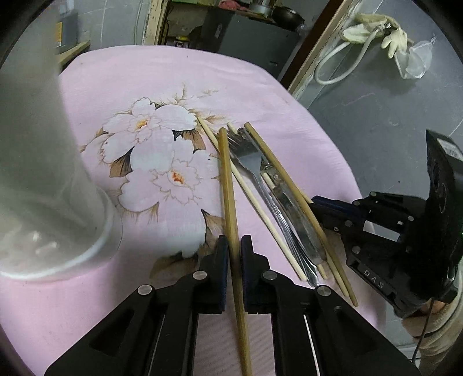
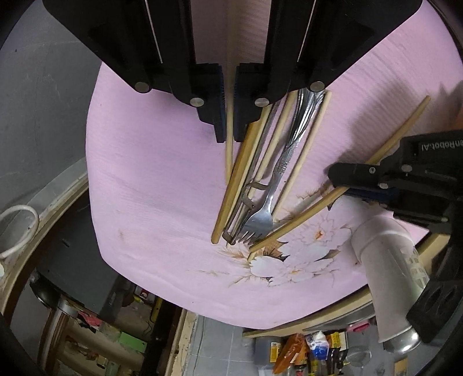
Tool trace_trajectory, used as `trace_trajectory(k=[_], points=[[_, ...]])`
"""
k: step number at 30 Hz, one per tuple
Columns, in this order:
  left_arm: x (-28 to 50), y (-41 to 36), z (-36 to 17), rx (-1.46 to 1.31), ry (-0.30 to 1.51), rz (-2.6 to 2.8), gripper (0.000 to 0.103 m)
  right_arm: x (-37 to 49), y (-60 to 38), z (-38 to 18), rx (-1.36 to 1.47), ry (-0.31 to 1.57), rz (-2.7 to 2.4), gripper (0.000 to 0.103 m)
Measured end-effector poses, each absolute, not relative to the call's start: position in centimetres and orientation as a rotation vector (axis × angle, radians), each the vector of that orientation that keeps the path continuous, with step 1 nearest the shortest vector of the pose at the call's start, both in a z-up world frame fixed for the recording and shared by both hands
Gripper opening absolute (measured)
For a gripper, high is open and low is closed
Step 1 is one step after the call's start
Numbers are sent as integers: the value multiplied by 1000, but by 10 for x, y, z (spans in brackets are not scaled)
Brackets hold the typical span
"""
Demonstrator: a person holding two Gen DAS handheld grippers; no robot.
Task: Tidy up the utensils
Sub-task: 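Lift the chopstick upright with the right gripper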
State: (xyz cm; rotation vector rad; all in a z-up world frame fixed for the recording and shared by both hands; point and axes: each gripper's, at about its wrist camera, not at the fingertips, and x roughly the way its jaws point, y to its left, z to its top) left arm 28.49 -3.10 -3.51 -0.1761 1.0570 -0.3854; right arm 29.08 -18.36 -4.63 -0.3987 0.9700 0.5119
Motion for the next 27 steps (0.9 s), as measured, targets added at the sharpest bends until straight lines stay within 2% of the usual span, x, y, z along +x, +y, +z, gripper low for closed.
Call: trace_trajectory(k=[8,19,27], points=[[249,-30,-17,-160,915,-408,4,258,-211,-24,-241,808,487,3],[196,-12,45,-158,455,-343,4,192,-202,41,-60,295,524,3],[186,35,89,-187,214,-242,4,191,-163,84,36,45,631,3]])
